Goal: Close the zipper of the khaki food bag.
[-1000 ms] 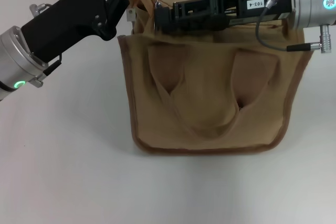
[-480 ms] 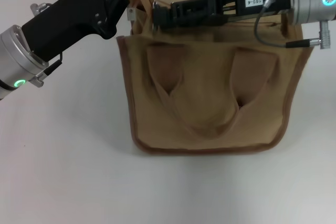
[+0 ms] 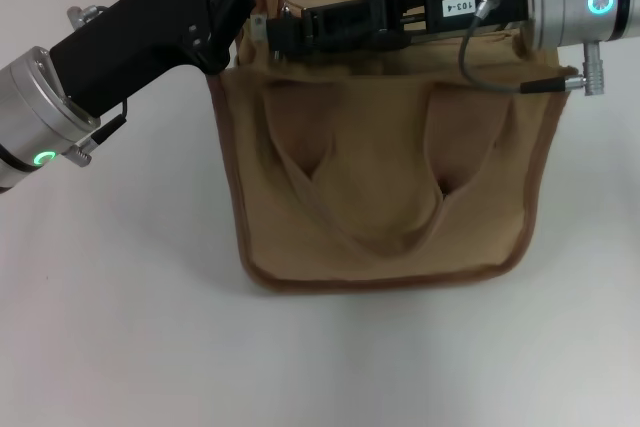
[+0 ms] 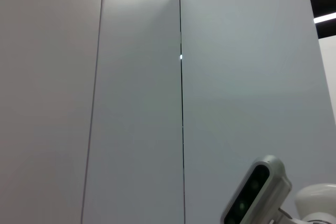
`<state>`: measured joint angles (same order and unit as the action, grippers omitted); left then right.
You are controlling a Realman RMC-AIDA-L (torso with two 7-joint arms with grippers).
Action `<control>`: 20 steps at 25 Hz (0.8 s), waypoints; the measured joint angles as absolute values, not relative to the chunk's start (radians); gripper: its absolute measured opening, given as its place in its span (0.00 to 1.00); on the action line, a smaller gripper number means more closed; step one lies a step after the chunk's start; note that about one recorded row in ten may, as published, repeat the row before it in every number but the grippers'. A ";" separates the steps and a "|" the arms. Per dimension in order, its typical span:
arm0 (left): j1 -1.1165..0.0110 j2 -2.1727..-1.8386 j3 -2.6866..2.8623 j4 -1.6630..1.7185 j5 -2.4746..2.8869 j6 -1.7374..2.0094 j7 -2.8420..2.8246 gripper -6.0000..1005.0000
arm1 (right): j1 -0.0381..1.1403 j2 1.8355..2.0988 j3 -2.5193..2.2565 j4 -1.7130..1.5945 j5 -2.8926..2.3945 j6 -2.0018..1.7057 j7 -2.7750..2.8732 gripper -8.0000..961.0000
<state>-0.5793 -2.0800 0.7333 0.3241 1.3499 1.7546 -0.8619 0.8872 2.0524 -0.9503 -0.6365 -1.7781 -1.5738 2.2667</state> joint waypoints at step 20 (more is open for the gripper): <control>-0.585 -2.080 0.735 0.323 1.349 1.767 -0.868 0.02 | 0.887 2.064 -0.961 -0.638 -1.795 -1.545 2.269 0.32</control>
<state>-0.5846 -2.0801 0.7347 0.3230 1.3487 1.7674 -0.8682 0.8875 2.0636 -0.9606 -0.6382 -1.7949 -1.5448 2.2687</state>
